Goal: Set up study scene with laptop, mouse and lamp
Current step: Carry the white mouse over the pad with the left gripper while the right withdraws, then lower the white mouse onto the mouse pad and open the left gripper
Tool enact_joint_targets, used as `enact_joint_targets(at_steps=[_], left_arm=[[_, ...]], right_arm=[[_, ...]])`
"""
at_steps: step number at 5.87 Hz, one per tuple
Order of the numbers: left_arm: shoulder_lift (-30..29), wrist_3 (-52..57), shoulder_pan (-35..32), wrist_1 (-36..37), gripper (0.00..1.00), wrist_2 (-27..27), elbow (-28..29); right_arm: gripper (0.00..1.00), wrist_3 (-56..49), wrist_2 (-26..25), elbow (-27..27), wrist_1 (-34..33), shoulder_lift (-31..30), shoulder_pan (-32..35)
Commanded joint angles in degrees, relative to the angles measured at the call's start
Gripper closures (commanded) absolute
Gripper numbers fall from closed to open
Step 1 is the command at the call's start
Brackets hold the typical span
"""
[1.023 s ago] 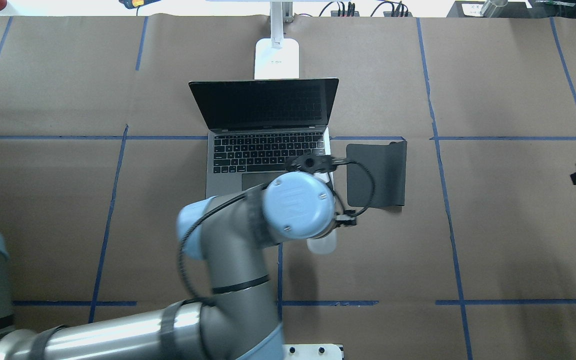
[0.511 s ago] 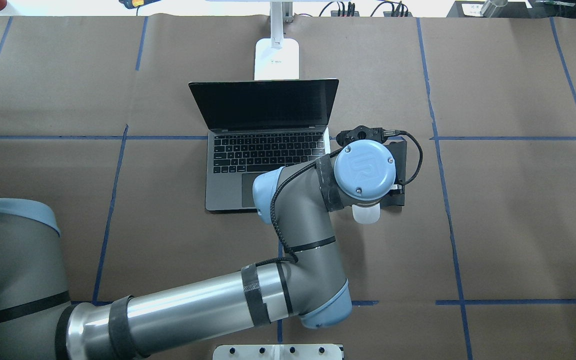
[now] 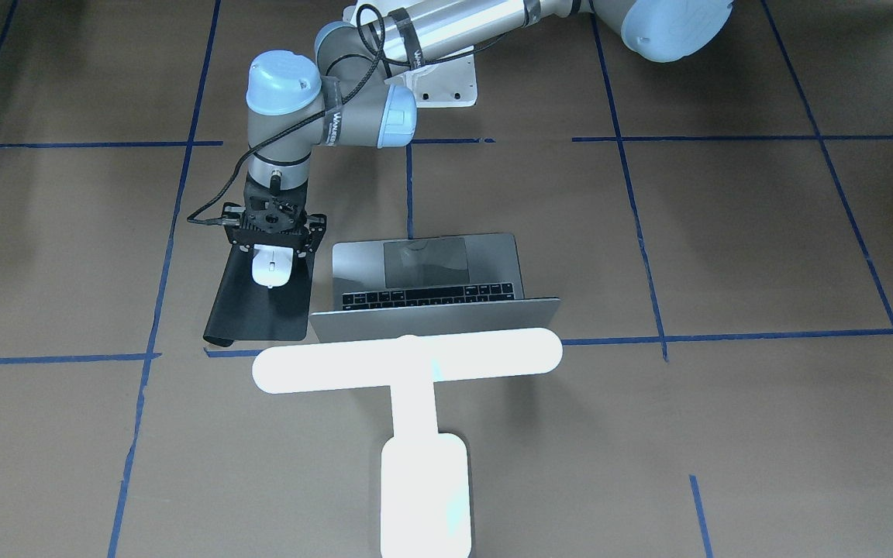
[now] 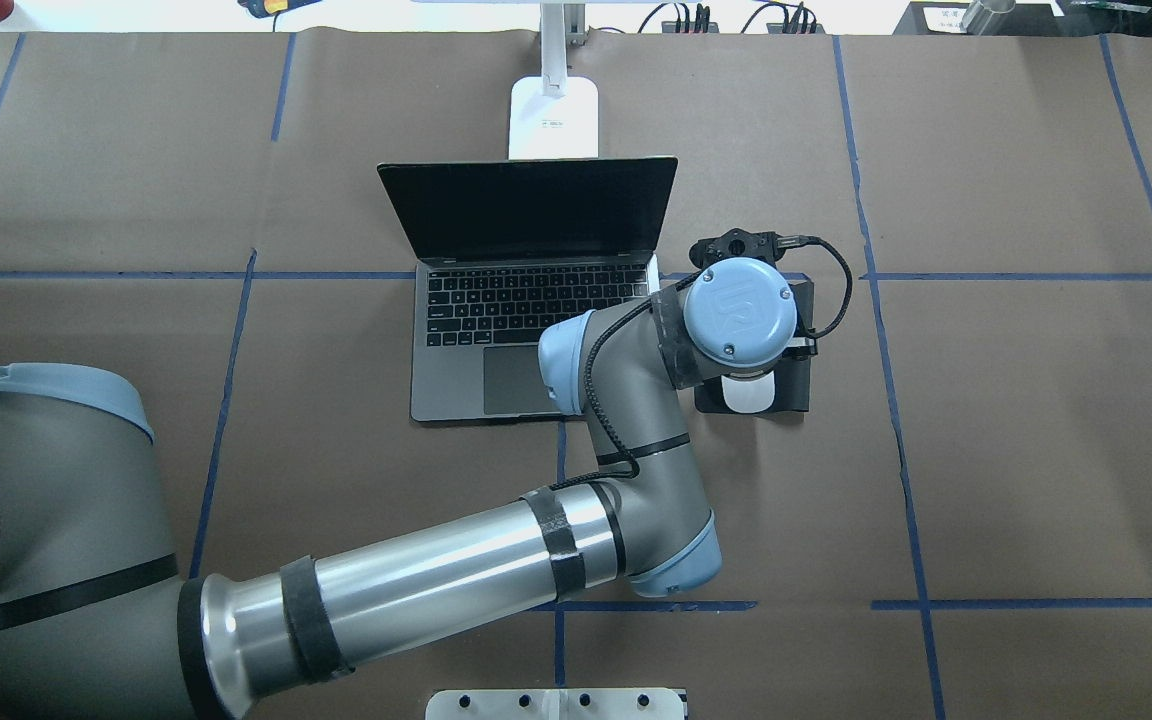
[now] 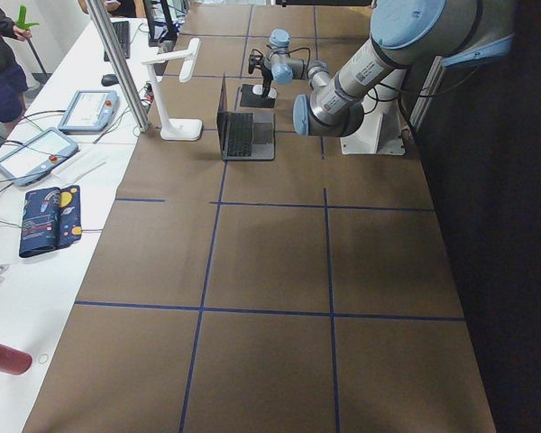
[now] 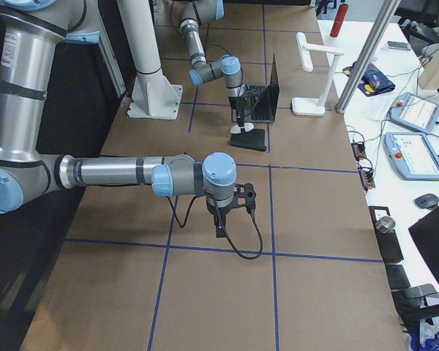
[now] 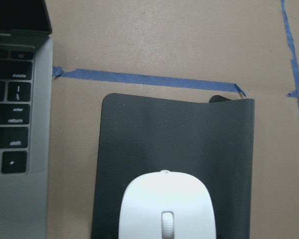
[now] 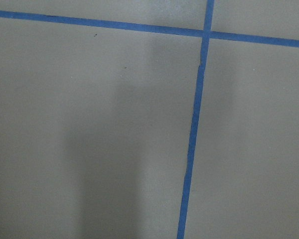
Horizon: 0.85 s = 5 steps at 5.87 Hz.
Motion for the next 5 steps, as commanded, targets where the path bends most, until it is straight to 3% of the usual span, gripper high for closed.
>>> enact_joint_targets(at_steps=[1, 2, 3, 5], left_arm=[[-1.9, 0.3, -0.8, -5.0, 0.92, 0.1, 6.7], [-2.4, 0.2, -0.9, -6.1, 0.83, 0.5, 7.6], [-2.4, 0.2, -0.9, -6.1, 0.06, 0.4, 7.6], [-2.7, 0.0, -1.0, -6.6, 0.00, 0.4, 7.6]], right_arm=[[0.00, 0.2, 0.3, -0.2, -0.1, 0.1, 0.1], [0.00, 0.2, 0.3, -0.3, 0.0, 0.3, 0.1], [0.00, 0.2, 0.2, -0.3, -0.1, 0.4, 0.1], [0.00, 0.2, 0.3, -0.3, 0.0, 0.5, 0.1]])
